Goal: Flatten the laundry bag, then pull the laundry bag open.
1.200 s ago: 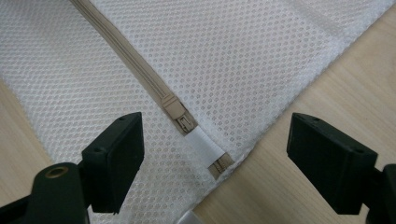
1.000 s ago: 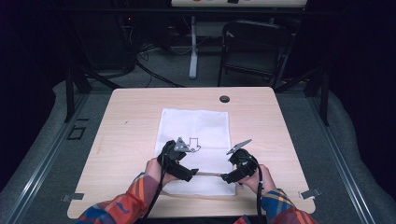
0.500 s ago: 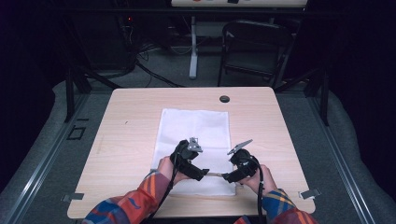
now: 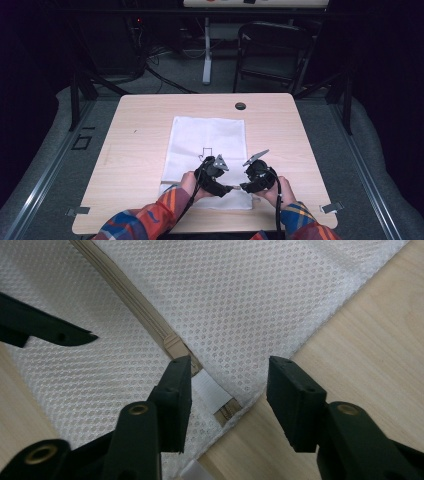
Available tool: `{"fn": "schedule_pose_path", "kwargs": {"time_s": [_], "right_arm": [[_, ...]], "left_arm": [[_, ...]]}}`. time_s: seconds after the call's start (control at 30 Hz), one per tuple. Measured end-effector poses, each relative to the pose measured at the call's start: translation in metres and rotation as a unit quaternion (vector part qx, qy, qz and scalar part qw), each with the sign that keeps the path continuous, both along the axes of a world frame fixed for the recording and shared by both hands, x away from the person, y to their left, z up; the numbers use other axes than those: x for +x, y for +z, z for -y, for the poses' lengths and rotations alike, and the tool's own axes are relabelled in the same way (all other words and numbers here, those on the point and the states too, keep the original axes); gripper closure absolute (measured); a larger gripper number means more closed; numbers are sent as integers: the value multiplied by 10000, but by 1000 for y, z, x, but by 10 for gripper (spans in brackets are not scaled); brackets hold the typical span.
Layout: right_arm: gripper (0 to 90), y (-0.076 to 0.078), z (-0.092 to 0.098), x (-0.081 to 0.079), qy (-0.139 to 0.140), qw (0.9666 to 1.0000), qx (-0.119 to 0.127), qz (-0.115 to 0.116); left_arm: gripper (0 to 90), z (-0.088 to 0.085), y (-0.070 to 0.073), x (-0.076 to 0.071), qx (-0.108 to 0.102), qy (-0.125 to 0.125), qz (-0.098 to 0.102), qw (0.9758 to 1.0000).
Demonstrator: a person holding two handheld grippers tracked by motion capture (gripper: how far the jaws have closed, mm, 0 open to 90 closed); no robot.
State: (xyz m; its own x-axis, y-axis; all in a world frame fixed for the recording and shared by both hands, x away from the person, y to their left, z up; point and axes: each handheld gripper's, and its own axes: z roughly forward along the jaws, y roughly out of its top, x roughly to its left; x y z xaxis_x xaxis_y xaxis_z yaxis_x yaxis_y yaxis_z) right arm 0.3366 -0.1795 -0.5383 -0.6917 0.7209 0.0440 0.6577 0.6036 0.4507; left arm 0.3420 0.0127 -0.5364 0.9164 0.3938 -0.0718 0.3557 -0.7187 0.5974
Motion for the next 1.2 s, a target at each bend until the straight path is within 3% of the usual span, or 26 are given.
{"fn": "schedule_pose_path", "kwargs": {"time_s": [0.17,0.2,0.43,0.57,0.6,0.7,0.8,0.83,0.9,1.0,1.03,1.07,1.1,1.2], "right_arm": [[649,0,0,0,33,10000,29,-20],[658,-2,-1,-1,5,9999,163,-16],[774,-5,-2,1,157,9998,-3,-141],[840,-12,-5,-1,101,9998,96,-111],[855,-12,-4,0,163,9998,-14,-137],[889,-15,-5,0,121,9999,25,-103],[900,-16,-6,0,120,9998,91,-101],[900,-18,-6,0,40,9997,219,-55],[900,-16,-5,0,98,9999,115,-79],[900,-19,-5,-1,31,9995,321,-12],[900,-18,-3,0,81,9997,229,-16],[900,-21,-4,-2,-59,9991,417,43],[900,-18,-2,1,177,9996,223,-38],[900,-20,-3,0,27,9993,371,-29]], "left_arm": [[462,8,-7,0,65,-120,-62,9999],[478,9,-8,0,80,-148,-77,9998],[648,17,-18,2,128,-217,-146,9996],[682,20,-20,2,113,-278,-153,9994],[697,21,-21,2,112,-289,-154,9994],[726,23,-23,2,140,-283,-150,9994],[756,25,-25,2,130,-306,-86,9994],[766,25,-25,1,114,-299,-84,9995],[782,26,-26,1,64,-270,-83,9996],[785,27,-27,1,44,-248,-67,9997],[789,27,-27,1,51,-248,-53,9997],[796,26,-26,0,44,-248,-33,9997],[801,25,-26,-1,11,-237,-20,9997],[808,26,-25,-4,71,-222,20,9997]]}}
